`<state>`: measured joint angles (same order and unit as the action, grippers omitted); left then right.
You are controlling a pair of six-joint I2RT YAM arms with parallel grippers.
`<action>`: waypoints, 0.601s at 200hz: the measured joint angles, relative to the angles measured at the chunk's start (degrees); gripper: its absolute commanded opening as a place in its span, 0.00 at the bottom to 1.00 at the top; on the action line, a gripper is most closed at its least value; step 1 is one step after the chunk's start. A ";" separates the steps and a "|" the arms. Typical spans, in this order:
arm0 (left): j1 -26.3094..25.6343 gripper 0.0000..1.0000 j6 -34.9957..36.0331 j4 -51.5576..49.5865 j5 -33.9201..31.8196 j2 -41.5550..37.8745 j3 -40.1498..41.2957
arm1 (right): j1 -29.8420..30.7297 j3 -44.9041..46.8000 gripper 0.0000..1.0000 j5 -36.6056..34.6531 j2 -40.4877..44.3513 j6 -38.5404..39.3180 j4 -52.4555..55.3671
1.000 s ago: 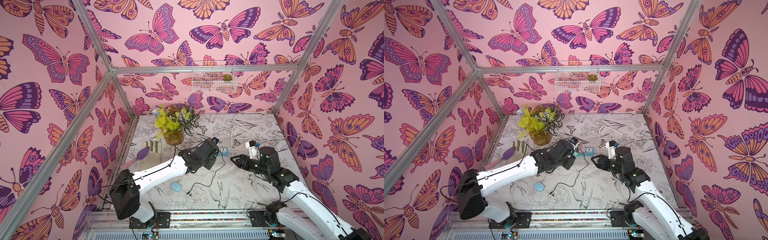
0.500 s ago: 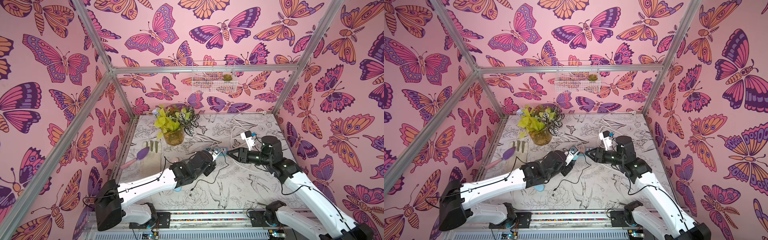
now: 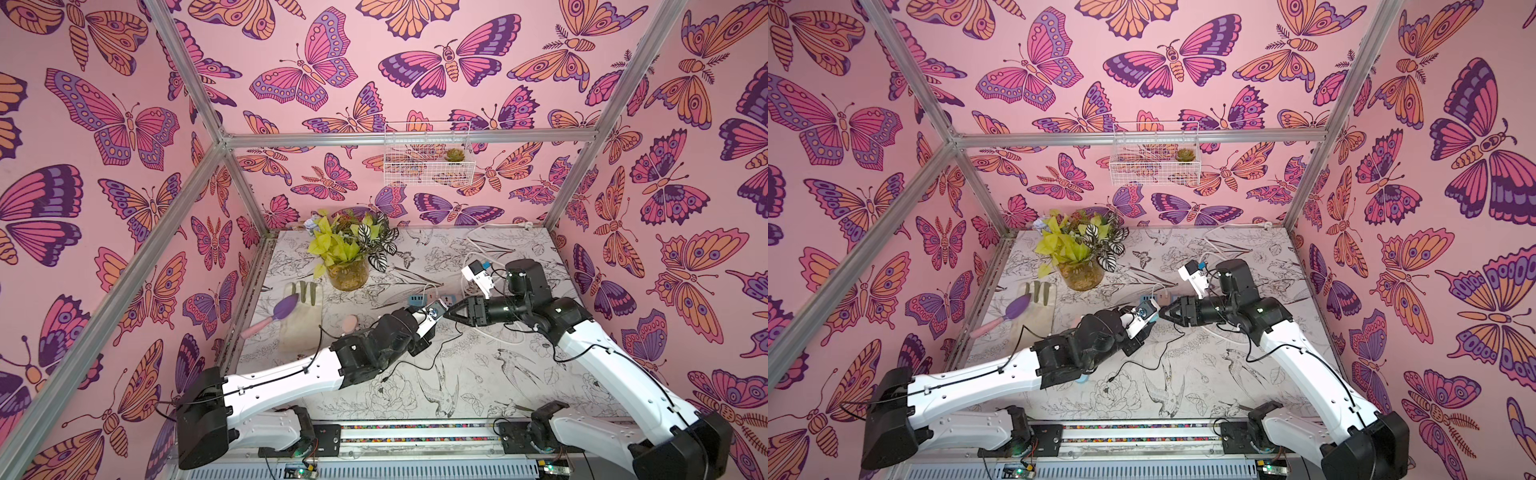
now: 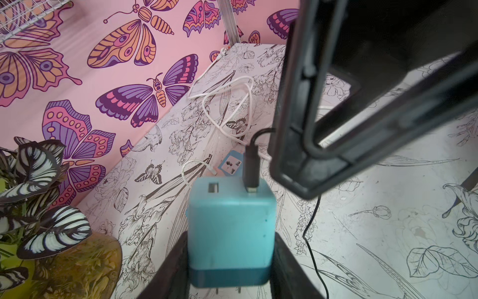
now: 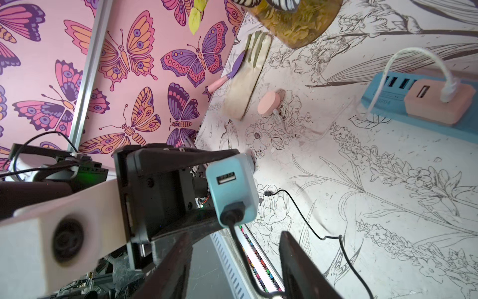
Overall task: Charge the bluetooth headset
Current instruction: Pick up the plug from the center of the board, then adjust the charging cable at the plug.
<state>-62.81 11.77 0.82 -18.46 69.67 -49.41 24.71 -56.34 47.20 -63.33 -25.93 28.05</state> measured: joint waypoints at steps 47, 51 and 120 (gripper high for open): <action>-0.35 0.20 0.90 0.57 1.09 -0.22 0.55 | 2.95 0.00 0.54 0.00 -0.87 0.48 -1.29; -0.42 0.20 0.90 0.57 1.09 -0.22 0.55 | 3.06 0.00 0.53 0.00 -1.11 0.48 -1.38; -2.16 0.19 1.31 0.72 1.11 -0.20 0.55 | 3.85 0.00 0.38 -0.02 -3.76 0.44 -3.32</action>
<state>-64.97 13.08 1.54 -17.34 69.47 -48.86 28.56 -56.34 47.18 -67.09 -25.50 24.73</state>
